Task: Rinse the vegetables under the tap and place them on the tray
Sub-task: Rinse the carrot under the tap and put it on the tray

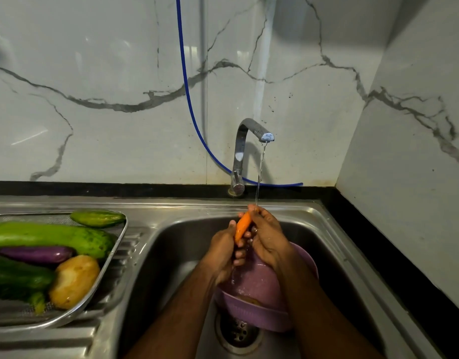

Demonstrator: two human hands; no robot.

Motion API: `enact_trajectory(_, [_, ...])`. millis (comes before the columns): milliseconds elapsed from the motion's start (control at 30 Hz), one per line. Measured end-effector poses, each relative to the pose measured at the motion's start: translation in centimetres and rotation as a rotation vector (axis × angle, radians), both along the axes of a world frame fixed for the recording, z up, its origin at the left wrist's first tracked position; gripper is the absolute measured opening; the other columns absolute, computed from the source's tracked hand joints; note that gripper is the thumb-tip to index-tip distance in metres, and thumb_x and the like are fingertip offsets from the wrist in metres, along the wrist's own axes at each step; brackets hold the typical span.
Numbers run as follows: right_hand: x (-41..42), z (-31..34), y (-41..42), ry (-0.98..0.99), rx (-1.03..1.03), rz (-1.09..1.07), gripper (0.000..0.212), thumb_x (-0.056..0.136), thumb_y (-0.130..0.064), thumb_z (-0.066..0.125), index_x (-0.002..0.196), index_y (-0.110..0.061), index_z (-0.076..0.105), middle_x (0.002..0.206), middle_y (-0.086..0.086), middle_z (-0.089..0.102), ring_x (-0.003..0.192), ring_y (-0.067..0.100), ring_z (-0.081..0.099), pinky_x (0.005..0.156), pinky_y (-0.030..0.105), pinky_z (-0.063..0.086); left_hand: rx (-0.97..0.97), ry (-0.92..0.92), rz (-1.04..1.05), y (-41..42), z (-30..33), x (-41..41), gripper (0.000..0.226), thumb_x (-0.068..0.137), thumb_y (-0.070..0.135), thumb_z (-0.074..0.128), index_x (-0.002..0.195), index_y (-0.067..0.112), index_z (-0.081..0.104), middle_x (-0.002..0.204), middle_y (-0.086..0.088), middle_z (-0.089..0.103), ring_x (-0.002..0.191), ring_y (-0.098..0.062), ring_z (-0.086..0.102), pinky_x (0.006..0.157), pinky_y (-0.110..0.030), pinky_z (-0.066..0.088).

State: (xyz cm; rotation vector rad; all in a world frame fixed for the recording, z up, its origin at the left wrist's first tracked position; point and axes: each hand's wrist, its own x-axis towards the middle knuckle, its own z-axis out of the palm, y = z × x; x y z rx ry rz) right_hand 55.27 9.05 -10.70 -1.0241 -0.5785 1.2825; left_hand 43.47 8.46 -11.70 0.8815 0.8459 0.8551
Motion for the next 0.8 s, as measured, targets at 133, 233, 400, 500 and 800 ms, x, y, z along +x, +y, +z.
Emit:
enact_trajectory(133, [1.0,-0.1,0.1,0.035,-0.05,-0.119,0.021,0.104,-0.015,0.056,0.124,-0.006,0.06,0.111,0.018,0.068,0.093,0.027,0.067,0.076,0.039,0.059,0.036,-0.062,0.143,0.3,-0.7,0.5,0.034,0.106,0.022,0.042,0.086,0.005,0.065,0.058,-0.002,0.055,0.045,-0.009,0.044,0.041,-0.02,0.035])
enact_trajectory(233, [2.4,0.0,-0.4,-0.032,-0.108,-0.086,0.016,0.099,-0.011,0.064,0.113,-0.004,0.064,0.102,0.017,0.068,0.091,0.026,0.066,0.074,0.035,0.058,0.029,-0.129,0.207,0.5,-0.6,0.6,0.029,0.103,0.016,0.049,0.088,0.001,0.068,0.059,-0.006,0.062,0.045,-0.01,0.053,0.043,-0.018,0.045])
enact_trajectory(400, [4.6,-0.1,-1.0,-0.553,-0.193,0.163,0.014,0.102,-0.029,0.058,0.104,-0.019,0.068,0.101,0.015,0.069,0.082,0.025,0.064,0.06,0.033,0.054,0.154,-0.038,0.276,0.4,-0.3,1.4,0.024,0.099,0.017,0.058,0.091,-0.003,0.068,0.059,-0.008,0.059,0.043,-0.01,0.05,0.042,-0.02,0.041])
enact_trajectory(500, [4.7,-0.2,-1.9,-0.707,-0.14,0.365,0.026,0.102,-0.046,0.057,0.101,-0.024,0.07,0.09,0.005,0.07,0.072,0.016,0.063,0.049,0.023,0.046,0.212,-0.001,0.295,0.4,0.0,1.9,0.027,0.098,0.017,0.06,0.089,-0.006,0.069,0.058,-0.011,0.06,0.043,-0.013,0.053,0.043,-0.023,0.044])
enact_trajectory(800, [4.4,-0.7,-1.5,-0.613,0.016,0.325,0.02,0.104,-0.024,0.054,0.116,-0.026,0.07,0.1,0.019,0.072,0.085,0.028,0.066,0.086,0.049,0.055,0.37,0.096,0.152,0.1,0.0,1.7,0.024,0.101,0.009,0.052,0.107,0.016,0.074,0.089,-0.011,0.073,0.075,-0.018,0.067,0.069,-0.025,0.057])
